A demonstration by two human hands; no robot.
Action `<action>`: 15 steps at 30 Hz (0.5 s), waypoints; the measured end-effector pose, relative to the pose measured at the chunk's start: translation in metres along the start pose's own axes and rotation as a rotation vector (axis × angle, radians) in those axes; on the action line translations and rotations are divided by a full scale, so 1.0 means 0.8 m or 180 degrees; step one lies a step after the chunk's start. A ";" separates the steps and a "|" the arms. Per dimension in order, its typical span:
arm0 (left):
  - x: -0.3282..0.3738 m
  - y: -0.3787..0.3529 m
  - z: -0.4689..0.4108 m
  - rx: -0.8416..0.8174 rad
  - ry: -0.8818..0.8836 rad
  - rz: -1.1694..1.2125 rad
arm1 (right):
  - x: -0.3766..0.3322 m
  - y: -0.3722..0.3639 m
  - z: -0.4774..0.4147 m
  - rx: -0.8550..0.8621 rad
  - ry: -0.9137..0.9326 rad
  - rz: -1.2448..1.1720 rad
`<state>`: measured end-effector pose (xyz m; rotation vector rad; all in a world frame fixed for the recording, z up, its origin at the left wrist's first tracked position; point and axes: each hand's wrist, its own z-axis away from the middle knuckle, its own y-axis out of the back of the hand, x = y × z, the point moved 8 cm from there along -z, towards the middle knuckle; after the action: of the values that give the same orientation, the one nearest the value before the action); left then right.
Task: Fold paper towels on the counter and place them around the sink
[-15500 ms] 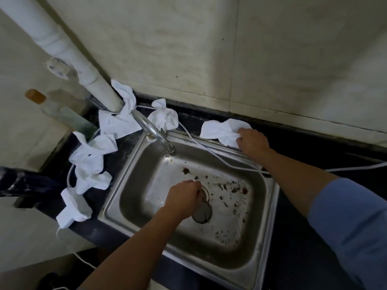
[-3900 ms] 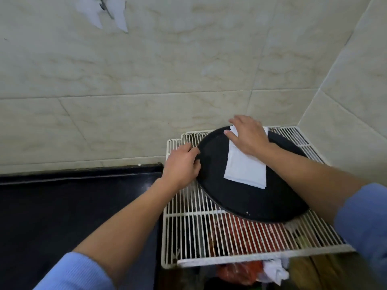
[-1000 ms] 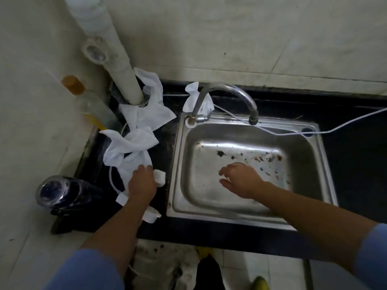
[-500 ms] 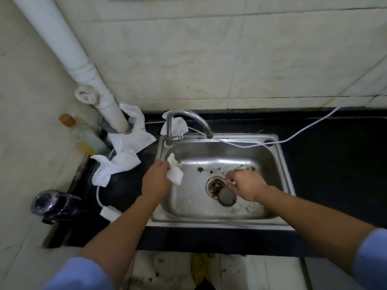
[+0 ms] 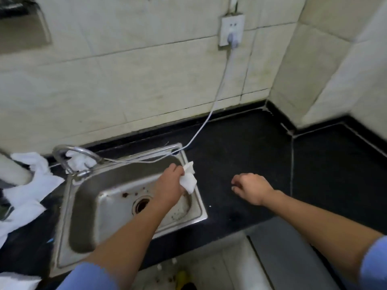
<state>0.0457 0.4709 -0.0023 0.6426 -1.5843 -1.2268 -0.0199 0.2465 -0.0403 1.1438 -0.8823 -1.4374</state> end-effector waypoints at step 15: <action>0.152 -0.208 -0.133 -0.1191 -0.0889 0.0043 | 0.195 -0.045 0.019 -0.0280 -0.1207 -0.0403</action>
<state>0.0729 0.2677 -0.1102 0.2275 -1.5186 -1.6043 -0.0436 0.0989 -0.0995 0.8875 -1.0079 -1.8167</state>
